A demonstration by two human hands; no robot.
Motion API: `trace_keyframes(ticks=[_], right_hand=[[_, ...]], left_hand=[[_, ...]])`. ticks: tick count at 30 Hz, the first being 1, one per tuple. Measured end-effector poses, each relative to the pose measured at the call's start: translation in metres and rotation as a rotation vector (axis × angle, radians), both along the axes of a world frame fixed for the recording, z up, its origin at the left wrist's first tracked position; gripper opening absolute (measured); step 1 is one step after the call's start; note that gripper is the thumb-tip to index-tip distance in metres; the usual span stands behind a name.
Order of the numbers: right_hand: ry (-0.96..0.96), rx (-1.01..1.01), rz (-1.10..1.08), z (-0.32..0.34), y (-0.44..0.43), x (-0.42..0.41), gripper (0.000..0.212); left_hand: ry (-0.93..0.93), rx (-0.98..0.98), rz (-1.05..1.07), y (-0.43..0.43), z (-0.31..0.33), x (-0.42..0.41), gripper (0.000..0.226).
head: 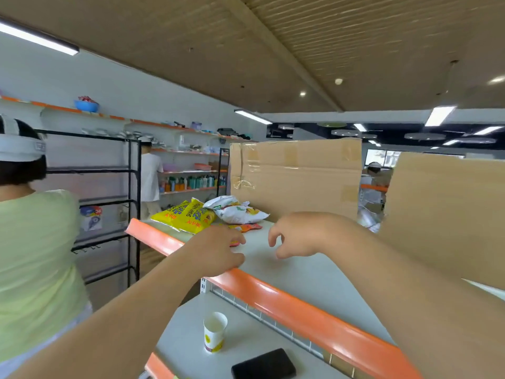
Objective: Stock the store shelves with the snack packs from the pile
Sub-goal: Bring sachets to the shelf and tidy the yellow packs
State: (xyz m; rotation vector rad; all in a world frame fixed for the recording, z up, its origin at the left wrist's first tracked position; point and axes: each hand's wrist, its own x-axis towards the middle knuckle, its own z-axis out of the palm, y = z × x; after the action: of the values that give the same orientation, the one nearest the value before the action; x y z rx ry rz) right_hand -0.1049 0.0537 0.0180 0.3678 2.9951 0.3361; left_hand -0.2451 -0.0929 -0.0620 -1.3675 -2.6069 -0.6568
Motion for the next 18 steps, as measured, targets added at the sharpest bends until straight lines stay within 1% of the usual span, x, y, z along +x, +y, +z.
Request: trace_keyframes(ticks=[3, 4, 6, 8, 10, 12, 13, 15, 17, 18], right_hand=[[-0.032, 0.001, -0.003, -0.009, -0.008, -0.031, 0.038], [-0.039, -0.001, -0.006, -0.011, -0.01, -0.039, 0.037], [-0.046, -0.01, -0.005, -0.013, -0.013, -0.054, 0.036], [-0.039, -0.037, -0.002, -0.013, -0.016, -0.066, 0.033], [-0.009, -0.071, 0.004, -0.016, -0.018, -0.078, 0.029], [0.018, -0.072, 0.018, -0.019, -0.019, -0.092, 0.027], [0.036, -0.074, 0.029, -0.021, -0.018, -0.1, 0.027], [0.078, -0.108, 0.06, -0.029, -0.016, -0.112, 0.028], [0.11, -0.203, 0.09, -0.041, -0.013, -0.122, 0.026], [0.121, -0.255, 0.104, -0.046, -0.01, -0.126, 0.022]], left_hand=[[0.0, 0.074, -0.053, 0.001, -0.011, -0.015, 0.025], [0.002, 0.108, -0.059, 0.002, -0.016, -0.017, 0.026], [0.099, 0.15, -0.069, 0.004, -0.029, -0.022, 0.039], [0.168, 0.233, -0.119, 0.003, -0.04, -0.025, 0.046], [0.094, 0.316, -0.203, -0.005, -0.041, -0.024, 0.04], [-0.038, 0.363, -0.263, -0.015, -0.038, -0.024, 0.024], [-0.107, 0.385, -0.289, -0.019, -0.037, -0.024, 0.021], [-0.209, 0.432, -0.334, -0.023, -0.037, -0.026, 0.021], [-0.217, 0.471, -0.326, -0.024, -0.04, -0.028, 0.02], [-0.162, 0.483, -0.307, -0.024, -0.042, -0.028, 0.019]])
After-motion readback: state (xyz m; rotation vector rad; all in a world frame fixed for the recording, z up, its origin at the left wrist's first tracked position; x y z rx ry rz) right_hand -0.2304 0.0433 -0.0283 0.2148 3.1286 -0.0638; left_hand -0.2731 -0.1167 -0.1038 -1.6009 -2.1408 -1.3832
